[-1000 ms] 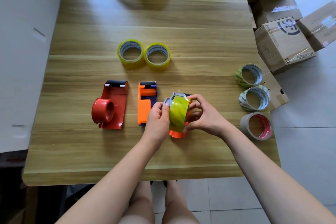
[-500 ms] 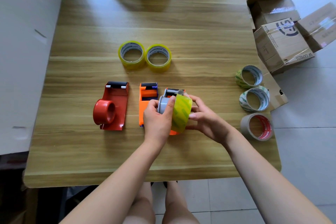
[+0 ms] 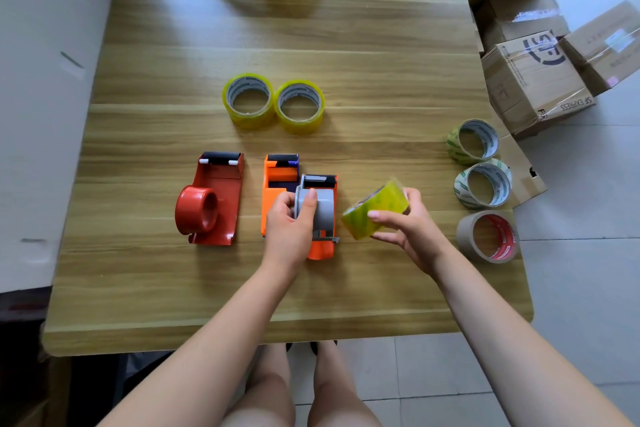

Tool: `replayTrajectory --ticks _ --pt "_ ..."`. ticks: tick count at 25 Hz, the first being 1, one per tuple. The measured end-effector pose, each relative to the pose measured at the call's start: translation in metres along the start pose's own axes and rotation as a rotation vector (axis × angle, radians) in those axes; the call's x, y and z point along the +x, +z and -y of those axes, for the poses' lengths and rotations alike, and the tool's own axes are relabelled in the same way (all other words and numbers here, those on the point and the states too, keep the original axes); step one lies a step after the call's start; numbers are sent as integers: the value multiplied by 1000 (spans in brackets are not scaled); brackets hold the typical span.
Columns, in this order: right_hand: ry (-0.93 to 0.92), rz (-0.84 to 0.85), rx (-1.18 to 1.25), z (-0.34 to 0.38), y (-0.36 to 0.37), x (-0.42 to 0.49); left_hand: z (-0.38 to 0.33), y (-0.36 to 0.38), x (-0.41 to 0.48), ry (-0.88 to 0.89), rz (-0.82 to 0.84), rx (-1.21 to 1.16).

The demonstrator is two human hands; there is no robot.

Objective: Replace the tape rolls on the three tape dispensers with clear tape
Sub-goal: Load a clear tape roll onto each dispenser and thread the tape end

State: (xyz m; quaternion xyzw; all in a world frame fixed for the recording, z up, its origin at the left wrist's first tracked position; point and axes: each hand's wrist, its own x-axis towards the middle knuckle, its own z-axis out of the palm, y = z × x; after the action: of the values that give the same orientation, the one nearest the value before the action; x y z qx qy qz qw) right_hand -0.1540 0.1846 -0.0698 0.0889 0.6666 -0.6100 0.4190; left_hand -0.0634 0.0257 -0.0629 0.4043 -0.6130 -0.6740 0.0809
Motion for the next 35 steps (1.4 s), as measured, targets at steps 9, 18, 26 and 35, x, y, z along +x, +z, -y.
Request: replayTrajectory --ticks 9,18,26,35 --pt "253 -201 530 13 11 1 8 -8 -2 -206 129 -134" --pt "330 -145 457 12 32 -5 9 -3 0 -184 244 -241" --pt "321 -2 371 -6 33 -17 5 5 7 -193 219 -374" --pt "219 63 330 -7 26 0 -1 11 -1 -180 341 -273"
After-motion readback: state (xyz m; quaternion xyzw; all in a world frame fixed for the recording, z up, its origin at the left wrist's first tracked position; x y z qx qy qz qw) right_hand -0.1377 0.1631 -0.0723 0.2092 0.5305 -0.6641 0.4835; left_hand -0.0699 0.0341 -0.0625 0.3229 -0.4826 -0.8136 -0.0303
